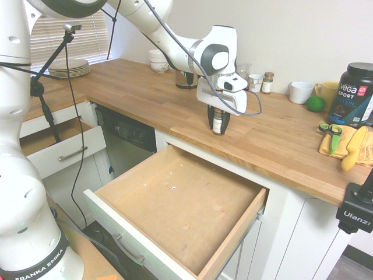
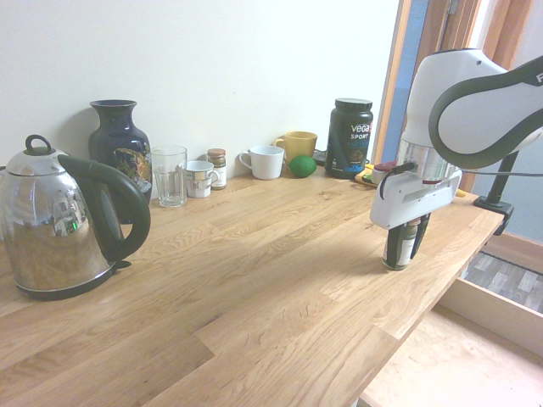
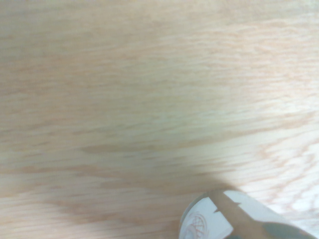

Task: Put seasoning jar in the drawer

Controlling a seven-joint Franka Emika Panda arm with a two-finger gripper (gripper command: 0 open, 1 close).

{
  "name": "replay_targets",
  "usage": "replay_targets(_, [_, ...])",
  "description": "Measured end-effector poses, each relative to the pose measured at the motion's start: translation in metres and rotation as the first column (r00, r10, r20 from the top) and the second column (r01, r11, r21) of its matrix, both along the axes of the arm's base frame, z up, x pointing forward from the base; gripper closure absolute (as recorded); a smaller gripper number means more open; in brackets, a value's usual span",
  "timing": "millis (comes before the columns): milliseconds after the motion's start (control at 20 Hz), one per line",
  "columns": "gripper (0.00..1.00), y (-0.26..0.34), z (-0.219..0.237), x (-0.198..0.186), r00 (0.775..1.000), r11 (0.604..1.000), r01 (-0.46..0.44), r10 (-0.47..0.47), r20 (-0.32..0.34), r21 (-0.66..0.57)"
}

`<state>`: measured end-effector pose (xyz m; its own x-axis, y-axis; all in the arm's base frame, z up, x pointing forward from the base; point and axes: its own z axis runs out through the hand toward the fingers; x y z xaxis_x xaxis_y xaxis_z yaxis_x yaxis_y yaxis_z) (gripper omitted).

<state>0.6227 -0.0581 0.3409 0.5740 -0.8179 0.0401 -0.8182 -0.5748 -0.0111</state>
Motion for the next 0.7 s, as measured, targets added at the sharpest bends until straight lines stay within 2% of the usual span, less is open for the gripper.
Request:
replay_targets(350, [1.0,0.015,0.027,-0.012,0.999,1.0,-0.022,0.022,0.029,0.002])
replay_targets(500, [1.0,0.024,0.037,-0.035,0.998,0.999,-0.05,0.05,0.032,0.004])
replay_targets(700, [1.0,0.031,0.039,-0.087,0.995,0.995,-0.1,0.1,0.029,0.011])
